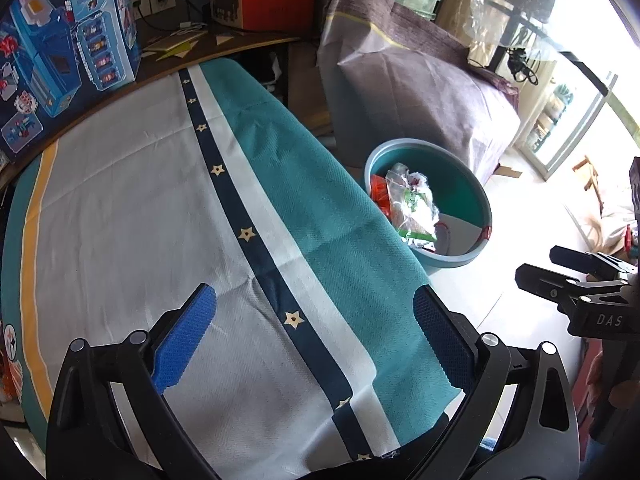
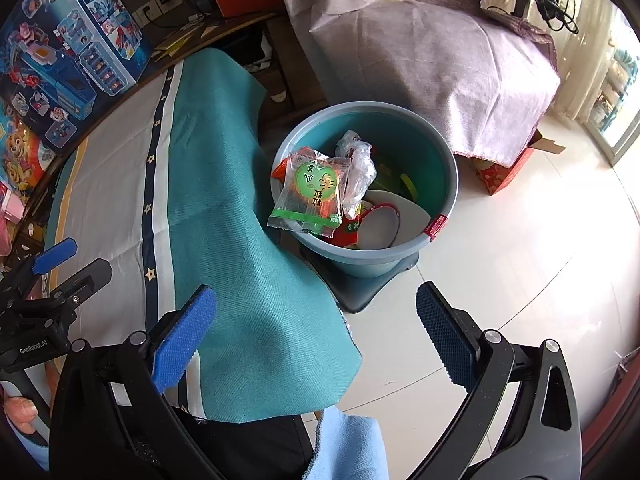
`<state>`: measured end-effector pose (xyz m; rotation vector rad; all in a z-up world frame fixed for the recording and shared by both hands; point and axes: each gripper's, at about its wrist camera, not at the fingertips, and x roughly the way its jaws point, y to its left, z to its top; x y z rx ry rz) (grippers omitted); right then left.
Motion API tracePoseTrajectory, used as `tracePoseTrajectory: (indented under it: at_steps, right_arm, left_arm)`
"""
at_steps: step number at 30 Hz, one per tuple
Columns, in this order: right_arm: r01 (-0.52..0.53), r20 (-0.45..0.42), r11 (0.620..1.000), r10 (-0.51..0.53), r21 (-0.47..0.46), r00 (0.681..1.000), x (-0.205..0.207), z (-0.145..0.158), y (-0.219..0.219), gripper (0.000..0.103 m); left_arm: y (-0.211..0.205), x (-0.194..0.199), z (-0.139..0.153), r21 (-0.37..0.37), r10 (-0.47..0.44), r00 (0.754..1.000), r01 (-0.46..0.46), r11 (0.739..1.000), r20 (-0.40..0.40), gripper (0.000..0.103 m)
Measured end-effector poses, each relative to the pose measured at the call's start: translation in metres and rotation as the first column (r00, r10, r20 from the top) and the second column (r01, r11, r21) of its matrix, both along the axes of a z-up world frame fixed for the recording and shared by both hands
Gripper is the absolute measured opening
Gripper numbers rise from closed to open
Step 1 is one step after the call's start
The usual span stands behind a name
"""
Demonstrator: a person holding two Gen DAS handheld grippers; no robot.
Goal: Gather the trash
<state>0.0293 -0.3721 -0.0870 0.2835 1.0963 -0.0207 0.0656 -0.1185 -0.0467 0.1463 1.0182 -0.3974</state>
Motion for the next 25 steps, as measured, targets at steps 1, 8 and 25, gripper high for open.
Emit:
tracePoseTrajectory:
  at_steps: [1, 8, 25]
  right_arm:
    - [-0.001, -0.001, 1.0, 0.001, 0.0, 1.0, 0.0, -0.001, 0.0, 0.096]
    - [-0.002, -0.007, 1.0, 0.002, -0.001, 1.0, 0.0, -0.005, 0.0, 0.096]
    - [0.003, -0.007, 1.0, -0.003, -0.003, 1.0, 0.001, -0.007, -0.001, 0.096]
  left_arm:
    - [0.0, 0.0, -0.001, 0.003, 0.002, 1.0, -0.002, 1.0, -0.001, 0.099]
    - [0.004, 0.002, -0.004, 0.01, 0.013, 1.0, -0.013, 1.0, -0.008, 0.099]
    - [0.006, 0.005, -0.012, 0.007, 0.022, 0.999, -0.022, 1.0, -0.049, 0.099]
